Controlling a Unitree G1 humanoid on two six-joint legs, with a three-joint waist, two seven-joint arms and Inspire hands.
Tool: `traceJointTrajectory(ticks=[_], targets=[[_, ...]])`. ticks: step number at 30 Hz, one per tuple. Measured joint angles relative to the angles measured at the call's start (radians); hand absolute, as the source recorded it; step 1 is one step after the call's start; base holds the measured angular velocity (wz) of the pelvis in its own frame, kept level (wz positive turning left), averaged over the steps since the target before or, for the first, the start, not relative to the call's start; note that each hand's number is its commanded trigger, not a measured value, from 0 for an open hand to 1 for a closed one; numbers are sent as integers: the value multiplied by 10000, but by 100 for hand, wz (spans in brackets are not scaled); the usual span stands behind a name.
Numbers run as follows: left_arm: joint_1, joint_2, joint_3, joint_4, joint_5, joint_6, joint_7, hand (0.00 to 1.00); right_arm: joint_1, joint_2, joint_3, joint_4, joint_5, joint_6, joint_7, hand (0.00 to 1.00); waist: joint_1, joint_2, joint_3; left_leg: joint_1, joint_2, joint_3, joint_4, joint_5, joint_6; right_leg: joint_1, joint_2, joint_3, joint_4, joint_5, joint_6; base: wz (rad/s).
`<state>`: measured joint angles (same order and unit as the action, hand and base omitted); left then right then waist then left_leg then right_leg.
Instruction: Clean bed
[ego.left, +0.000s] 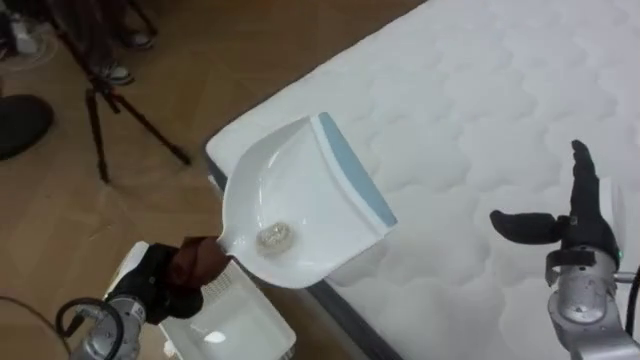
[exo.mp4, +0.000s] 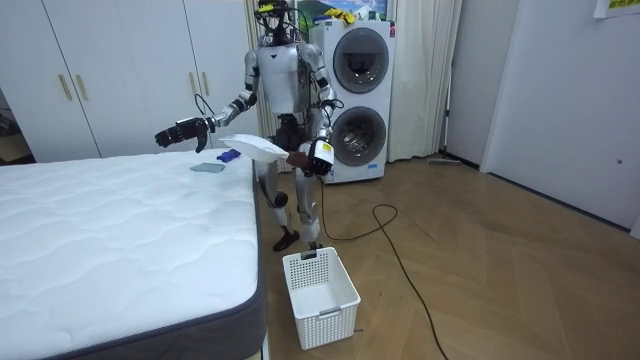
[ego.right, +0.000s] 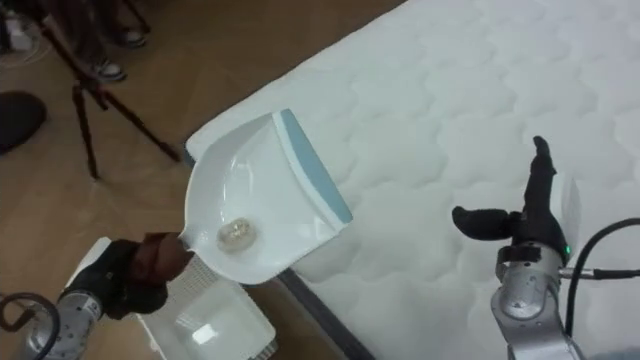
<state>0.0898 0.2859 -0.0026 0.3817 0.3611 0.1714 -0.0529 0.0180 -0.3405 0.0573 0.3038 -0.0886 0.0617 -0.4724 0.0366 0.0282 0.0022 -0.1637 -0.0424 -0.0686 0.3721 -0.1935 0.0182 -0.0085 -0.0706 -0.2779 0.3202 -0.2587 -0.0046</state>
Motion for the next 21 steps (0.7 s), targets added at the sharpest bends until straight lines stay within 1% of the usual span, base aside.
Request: traceJointTrajectory(ticks=[1, 3, 4, 5, 6, 7, 8, 9, 10, 12, 13, 14, 16, 19, 21], targets=[[147, 2, 28, -165, 28, 1, 24, 100, 17, 43, 12, 0, 81, -31, 55, 0, 76, 1, 0, -7, -23, -33, -50, 30, 7, 64, 15, -31, -84, -10, 2, 31], [186, -5, 26, -197, 28, 0, 27, 100, 49, 95, 15, -1, 85, -34, 126, 0, 223, -17, 5, -56, -57, -119, -80, 41, 1, 113, 10, -204, -107, -61, 3, 34], [189, -5, 23, -196, 19, -1, 28, 100, 47, 110, 79, -12, 236, -37, 195, 0, 262, -26, -2, -194, -67, -147, -82, 51, -9, 120, 1, -421, -105, -78, 1, 58], [188, -5, 10, -191, 32, -2, 28, 100, 67, 124, 142, -10, 589, -53, 298, 0, 183, -29, -1, -329, -39, -10, -64, 69, -1, 186, -20, -785, -114, -87, 5, 72], [189, -8, -7, -182, 34, -4, 27, 100, 79, 128, 171, 18, 794, -53, 337, 0, 97, -48, 12, -386, 5, 238, -37, 101, 44, 258, -42, -972, -127, -93, 11, 108], [193, -48, -33, -150, 67, -17, 12, 100, 136, 146, 185, 104, 1065, -53, 398, 0, -126, -70, 25, -479, 186, 1177, -26, 180, 171, 423, -135, -1453, -135, -112, 41, 127], [191, -105, -45, -145, 220, -65, 9, 100, 226, 157, 176, 113, 1174, -58, 400, 0, -302, -117, 34, -570, 427, 2218, -23, 302, 376, 503, -180, -1669, -134, -139, 51, 130], [188, -108, -62, -127, 245, -81, 5, 100, 242, 171, 177, 114, 1186, -69, 418, 0, -342, -122, 35, -585, 536, 2729, -3, 347, 455, 506, -176, -1688, -142, -149, 59, 114], [181, -108, -106, -116, 245, -85, -5, 100, 242, 179, 177, 116, 1194, -114, 499, 0, -365, -141, 49, -726, 612, 3205, 18, 411, 563, 497, -155, -1712, -154, -197, 121, 81], [226, -111, -147, -115, 247, -84, -17, 100, 243, 228, 180, 129, 1262, -236, 603, 0, -264, -159, 60, -871, 596, 3197, 93, 414, 572, 505, -153, -2015, -157, -274, 151, 60], [234, -109, -144, -115, 244, -85, -19, 100, 252, 236, 191, 129, 1350, -301, 629, 0, -248, -134, 74, -929, 550, 3112, 98, 439, 611, 560, -161, -2246, -167, -302, 153, 58], [234, -109, -145, -115, 249, -89, -19, 100, 263, 237, 191, 130, 1448, -304, 631, 0, -263, -115, 80, -934, 514, 3122, 43, 463, 647, 633, -176, -2445, -229, -327, 148, 56], [238, -107, -123, -115, 255, -91, -18, 100, 265, 237, 191, 129, 1452, -331, 679, 0, -117, -106, 80, -935, 438, 3113, -17, 493, 692, 707, -199, -2498, -302, -391, 150, 23], [241, -107, -116, -117, 279, -116, -18, 100, 462, 229, 191, 131, 1508, -398, 686, 0, -47, -87, 82, -869, 295, 3000, -42, 532, 762, 866, -315, -2788, -275, -448, 194, 16], [239, -106, -96, -154, 270, -130, -16, 100, 529, 233, 198, 133, 1560, -394, 694, 0, -18, -18, 67, -921, 295, 2995, 114, 458, 865, 862, -349, -2910, -87, -475, 241, 13]])
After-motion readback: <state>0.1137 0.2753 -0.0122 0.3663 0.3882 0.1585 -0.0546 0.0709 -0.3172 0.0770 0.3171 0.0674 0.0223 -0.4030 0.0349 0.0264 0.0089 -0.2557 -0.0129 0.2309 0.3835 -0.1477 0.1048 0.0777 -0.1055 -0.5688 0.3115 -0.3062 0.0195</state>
